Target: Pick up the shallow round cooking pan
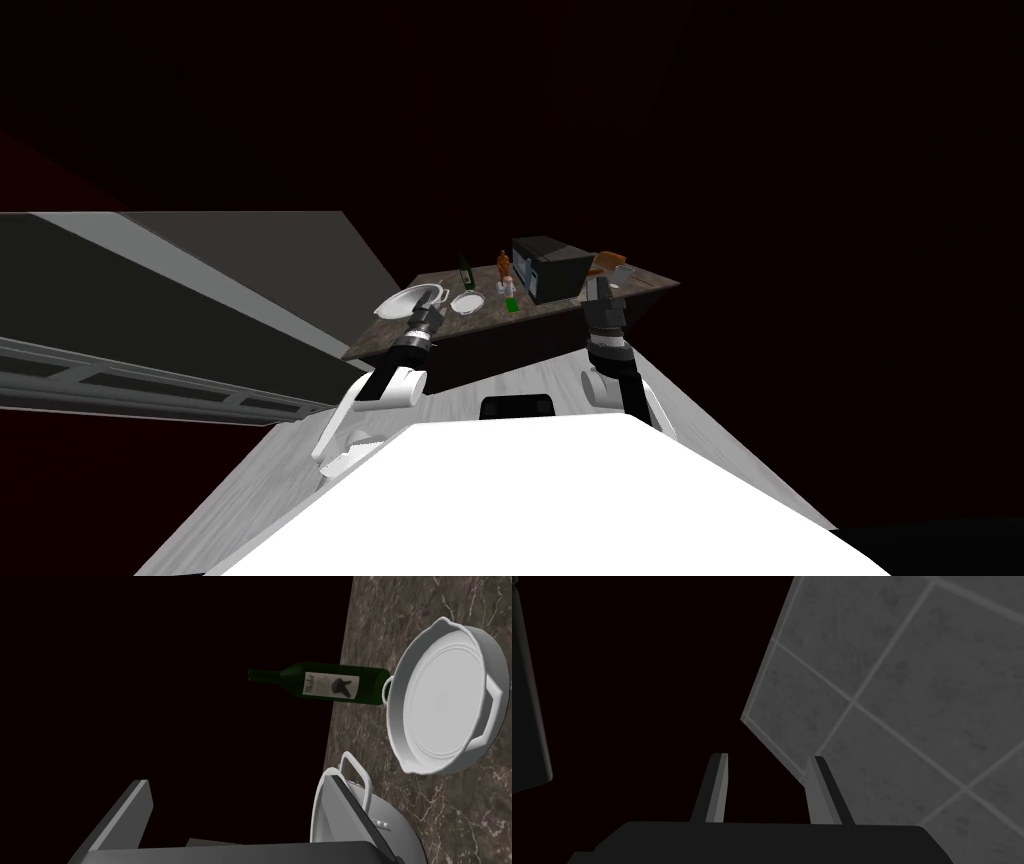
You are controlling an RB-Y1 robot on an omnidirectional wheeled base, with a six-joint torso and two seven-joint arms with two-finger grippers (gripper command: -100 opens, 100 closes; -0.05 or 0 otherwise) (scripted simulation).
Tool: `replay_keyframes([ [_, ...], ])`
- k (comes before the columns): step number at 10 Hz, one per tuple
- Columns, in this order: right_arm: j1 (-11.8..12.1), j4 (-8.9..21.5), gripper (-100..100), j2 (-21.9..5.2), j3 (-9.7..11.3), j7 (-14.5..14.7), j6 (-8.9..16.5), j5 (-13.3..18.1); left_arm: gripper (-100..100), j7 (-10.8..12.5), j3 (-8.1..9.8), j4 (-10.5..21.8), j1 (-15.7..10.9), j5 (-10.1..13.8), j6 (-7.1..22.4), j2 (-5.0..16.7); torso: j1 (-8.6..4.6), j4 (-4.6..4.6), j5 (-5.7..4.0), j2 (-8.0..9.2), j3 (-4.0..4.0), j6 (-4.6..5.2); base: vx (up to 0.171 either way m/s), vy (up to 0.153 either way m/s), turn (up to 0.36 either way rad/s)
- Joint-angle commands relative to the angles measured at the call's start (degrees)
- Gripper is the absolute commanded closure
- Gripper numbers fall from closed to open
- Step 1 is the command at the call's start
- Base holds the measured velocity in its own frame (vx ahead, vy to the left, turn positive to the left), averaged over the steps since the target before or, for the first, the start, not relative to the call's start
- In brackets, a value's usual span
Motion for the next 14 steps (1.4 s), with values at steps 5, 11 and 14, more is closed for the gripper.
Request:
replay_keyframes([
  [5, 0.0, 0.0, 0, 0.0, 0.0, 0.0, 0.0, 0.0, -100, 2.3, 1.68, 1.2, -1.7, 0.7, 8.4, 0.8, 0.07, -0.01, 0.02, -0.03, -0.02, 0.0, 0.007, -0.051, -0.024],
  [11, 0.0, 0.0, 0, 0.0, 0.0, 0.0, 0.0, 0.0, -100, 2.8, 3.97, 3.1, -4.7, 2.0, 17.8, 1.1, 0.04, -0.05, 0.01, -0.2, -0.12, 0.0, 0.044, -0.055, -0.006],
  [14, 0.0, 0.0, 0, 0.0, 0.0, 0.0, 0.0, 0.0, -100, 2.2, 5.18, 4.2, -6.4, 2.8, 22.6, 0.9, 0.12, -0.05, 0.03, -0.21, -0.12, 0.0, 0.057, -0.034, 0.011],
])
